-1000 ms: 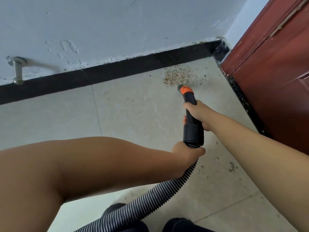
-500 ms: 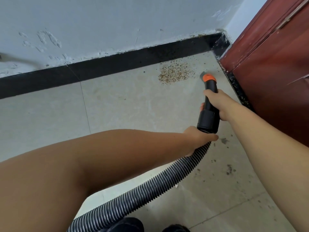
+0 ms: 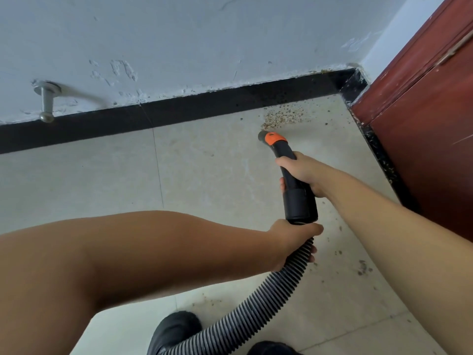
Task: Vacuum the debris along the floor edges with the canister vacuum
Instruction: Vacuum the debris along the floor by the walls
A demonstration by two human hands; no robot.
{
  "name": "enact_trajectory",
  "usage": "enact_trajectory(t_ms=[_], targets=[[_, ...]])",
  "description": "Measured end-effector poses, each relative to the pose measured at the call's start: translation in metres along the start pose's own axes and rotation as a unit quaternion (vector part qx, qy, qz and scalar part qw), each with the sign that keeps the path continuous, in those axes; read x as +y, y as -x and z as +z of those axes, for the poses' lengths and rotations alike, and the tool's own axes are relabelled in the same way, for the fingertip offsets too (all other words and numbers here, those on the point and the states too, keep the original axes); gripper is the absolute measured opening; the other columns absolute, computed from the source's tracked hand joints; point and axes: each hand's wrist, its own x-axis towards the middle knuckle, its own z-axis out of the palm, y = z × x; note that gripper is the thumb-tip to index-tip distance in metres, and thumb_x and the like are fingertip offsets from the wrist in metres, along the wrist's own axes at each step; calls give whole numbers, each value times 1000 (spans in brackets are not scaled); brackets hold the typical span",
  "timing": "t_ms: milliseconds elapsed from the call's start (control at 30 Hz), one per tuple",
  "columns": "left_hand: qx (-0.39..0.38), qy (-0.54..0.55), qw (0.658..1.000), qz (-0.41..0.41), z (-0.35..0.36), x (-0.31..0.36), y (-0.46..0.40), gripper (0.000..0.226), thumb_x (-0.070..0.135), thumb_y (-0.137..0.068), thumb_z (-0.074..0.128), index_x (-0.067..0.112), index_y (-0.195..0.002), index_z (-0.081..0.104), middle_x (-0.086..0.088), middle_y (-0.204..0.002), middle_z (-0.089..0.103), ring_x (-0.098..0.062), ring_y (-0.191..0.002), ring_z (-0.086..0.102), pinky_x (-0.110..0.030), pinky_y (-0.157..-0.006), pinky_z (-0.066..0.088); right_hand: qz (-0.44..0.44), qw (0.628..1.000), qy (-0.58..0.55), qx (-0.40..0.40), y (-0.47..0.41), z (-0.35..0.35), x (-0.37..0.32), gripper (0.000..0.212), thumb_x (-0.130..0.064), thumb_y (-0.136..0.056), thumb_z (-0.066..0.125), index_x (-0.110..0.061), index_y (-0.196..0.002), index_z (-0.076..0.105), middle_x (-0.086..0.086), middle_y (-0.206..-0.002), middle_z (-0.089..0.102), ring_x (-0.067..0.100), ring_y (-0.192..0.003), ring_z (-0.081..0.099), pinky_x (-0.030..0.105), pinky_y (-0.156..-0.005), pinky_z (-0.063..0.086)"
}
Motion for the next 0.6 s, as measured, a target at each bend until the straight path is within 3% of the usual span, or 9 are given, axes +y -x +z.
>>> enact_trajectory(t_ms=[133,433,600], targets=[[31,-3,999,22,-4,5,0,23,23,-87,67,8,-98,53,-7,-71,61,-16,-51,59,-19,-44,50,-9,1000,-20,2,-3,4,-5,24,-20,-97,50,-14,-118,40,12,-69,55,20,-46,57,32,-52,53],[23,-98,994,46,16,51,-33,32,25,-87,69,5,-107,54,-7,-75,59,-16,-56,57,-24,-51,49,13,977,-132,166,-22,-63,-7,27,-22,-99,51,-10,-120,38,13,-75,54,21,-54,54,25,-41,52],[28,-74,995,57,26,61,-49,35,21,-87,69,2,-112,54,-8,-75,56,-18,-58,55,-24,-53,49,6,982,-112,150,-34,-79,-16,32,-24,-98,52,-14,-125,38,12,-78,55,19,-52,57,27,-46,54]])
